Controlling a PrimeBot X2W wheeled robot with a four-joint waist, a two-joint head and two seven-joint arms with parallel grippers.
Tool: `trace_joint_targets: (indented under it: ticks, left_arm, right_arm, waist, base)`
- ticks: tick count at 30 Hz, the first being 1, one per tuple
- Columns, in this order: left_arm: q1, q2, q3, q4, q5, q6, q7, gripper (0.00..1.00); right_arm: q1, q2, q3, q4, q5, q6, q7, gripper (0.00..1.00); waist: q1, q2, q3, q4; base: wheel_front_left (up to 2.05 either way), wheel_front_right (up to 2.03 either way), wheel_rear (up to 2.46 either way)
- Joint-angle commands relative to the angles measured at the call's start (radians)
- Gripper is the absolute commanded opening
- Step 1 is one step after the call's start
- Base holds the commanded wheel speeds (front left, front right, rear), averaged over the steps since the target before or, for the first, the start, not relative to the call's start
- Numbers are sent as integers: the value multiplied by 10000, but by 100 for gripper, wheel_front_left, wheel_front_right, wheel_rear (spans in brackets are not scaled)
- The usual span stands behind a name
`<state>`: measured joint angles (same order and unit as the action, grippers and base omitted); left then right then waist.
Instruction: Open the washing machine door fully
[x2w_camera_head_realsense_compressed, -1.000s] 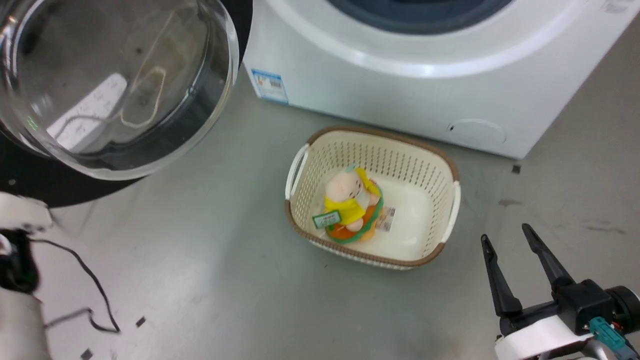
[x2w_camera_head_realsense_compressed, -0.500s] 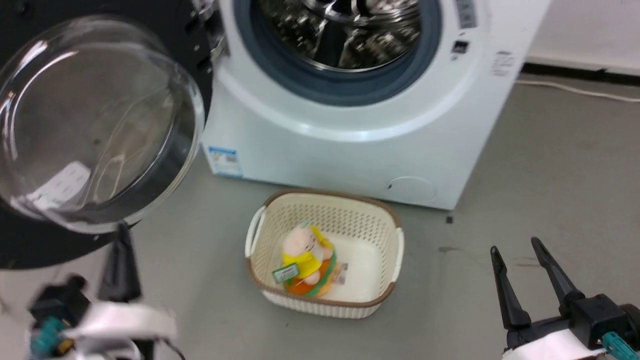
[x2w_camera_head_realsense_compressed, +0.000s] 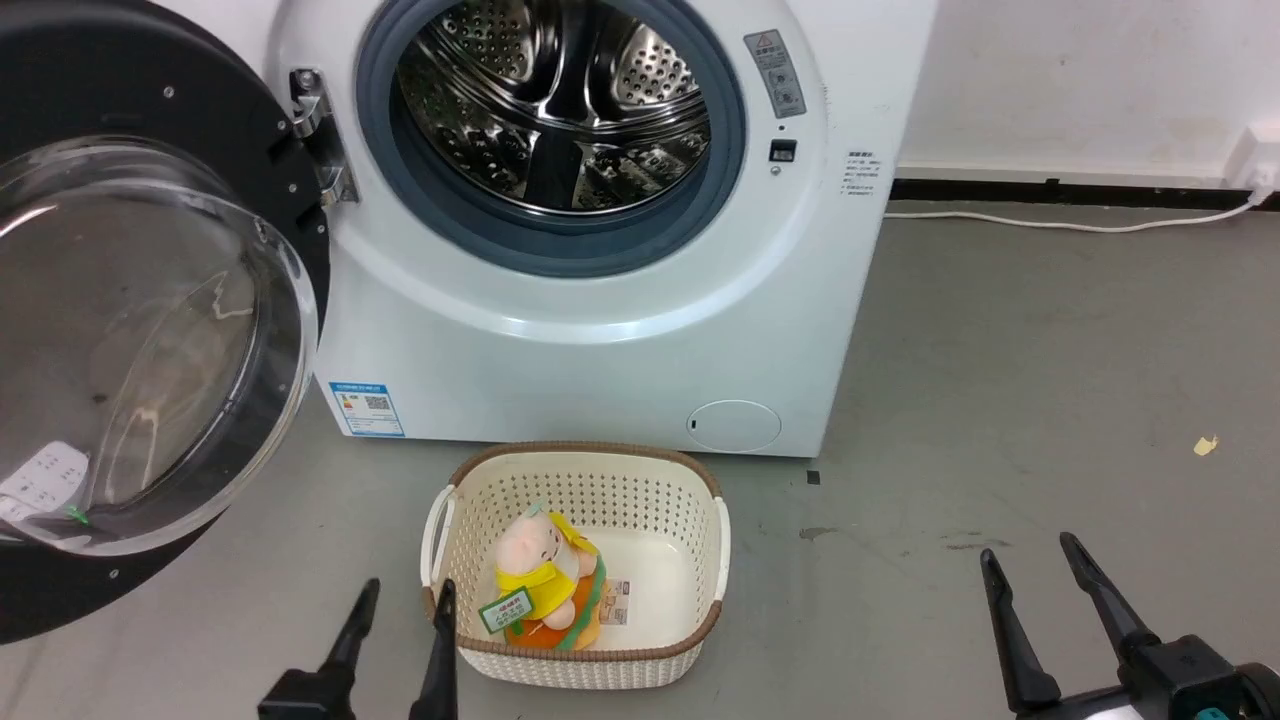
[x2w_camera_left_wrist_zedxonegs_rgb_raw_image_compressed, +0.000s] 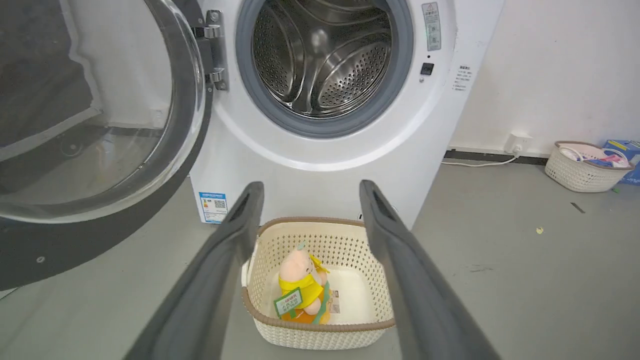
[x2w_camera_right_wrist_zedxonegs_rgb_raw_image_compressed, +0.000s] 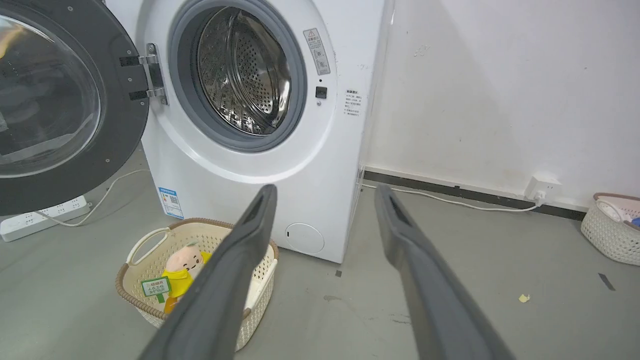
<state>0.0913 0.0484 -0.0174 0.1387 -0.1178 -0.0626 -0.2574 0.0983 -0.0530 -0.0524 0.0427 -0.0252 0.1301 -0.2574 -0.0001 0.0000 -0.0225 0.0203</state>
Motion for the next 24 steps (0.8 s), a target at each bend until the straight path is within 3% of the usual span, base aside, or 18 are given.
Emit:
trace_joint_targets:
  ticks: [1,14,15,24]
  left_arm:
    - [108,22,3,30,23,53,-44,100]
    - [-132,19,-99,-16,91,229,-44,100]
    - [-35,-2,-94,24,72,242,2,0]
    - [-71,-3,-56,-39,120,261,119,0]
  right_arm:
    - [76,27,-8,27,77,6,-43,100]
    - [33,27,18,136,176,6,-43,100]
    - [-3,0,4,118,123,-2,2,0]
    - [-46,-1,19,95,126,-2,108,0]
  waist:
    - [1,0,-27,-31]
    - [1,0,-112,-37]
    - [1,0,-111,-40]
    - [1,0,-99,-46]
  base:
    - [0,0,0]
    - [0,0,0]
    - [0,0,0]
    - [0,0,0]
